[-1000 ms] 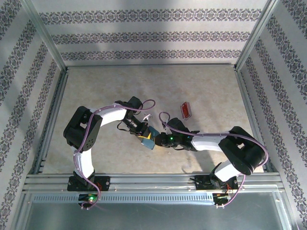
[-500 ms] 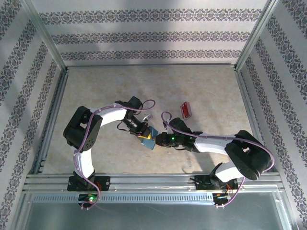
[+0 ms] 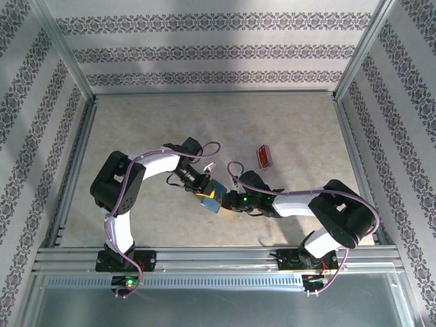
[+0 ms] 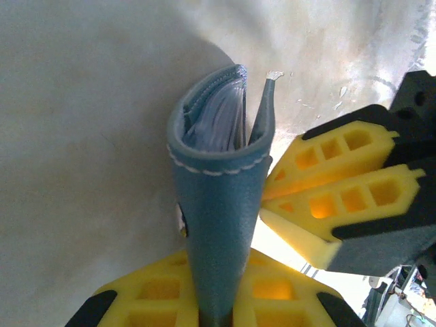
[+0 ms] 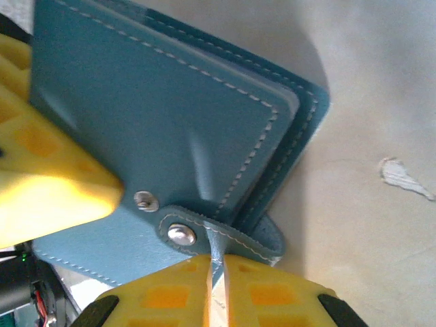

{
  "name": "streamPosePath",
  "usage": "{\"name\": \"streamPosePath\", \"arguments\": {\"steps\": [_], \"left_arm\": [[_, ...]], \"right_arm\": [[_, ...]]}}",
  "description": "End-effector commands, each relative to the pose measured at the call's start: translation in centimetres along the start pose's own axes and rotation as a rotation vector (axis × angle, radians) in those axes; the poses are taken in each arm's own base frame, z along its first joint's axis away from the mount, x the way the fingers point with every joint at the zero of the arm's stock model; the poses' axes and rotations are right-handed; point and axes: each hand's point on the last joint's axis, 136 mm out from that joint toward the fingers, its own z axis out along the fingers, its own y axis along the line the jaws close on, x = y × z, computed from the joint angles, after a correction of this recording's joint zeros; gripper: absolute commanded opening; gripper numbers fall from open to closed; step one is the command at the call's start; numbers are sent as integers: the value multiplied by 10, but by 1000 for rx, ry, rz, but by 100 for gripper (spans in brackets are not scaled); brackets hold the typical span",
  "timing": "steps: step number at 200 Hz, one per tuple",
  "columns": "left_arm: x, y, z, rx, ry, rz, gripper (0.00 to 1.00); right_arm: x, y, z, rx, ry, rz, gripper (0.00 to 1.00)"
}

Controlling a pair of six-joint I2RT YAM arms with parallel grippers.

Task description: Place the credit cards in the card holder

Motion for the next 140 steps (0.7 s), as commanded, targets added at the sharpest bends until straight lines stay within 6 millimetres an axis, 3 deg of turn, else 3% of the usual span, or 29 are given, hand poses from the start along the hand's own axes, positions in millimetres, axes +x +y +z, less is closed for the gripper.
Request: {"name": "streamPosePath", "arguments": {"steps": [1, 78, 140], "left_arm": [[8, 9, 5, -17, 22, -34, 0], [11, 7, 10, 25, 31, -48, 0], [10, 6, 12, 39, 35, -58, 0]], "right_arm": [[-2, -11, 3, 10, -22, 31, 15], [-15, 10, -14, -79, -75, -11, 14], [-17, 19, -9, -113, -60, -17, 14]]}}
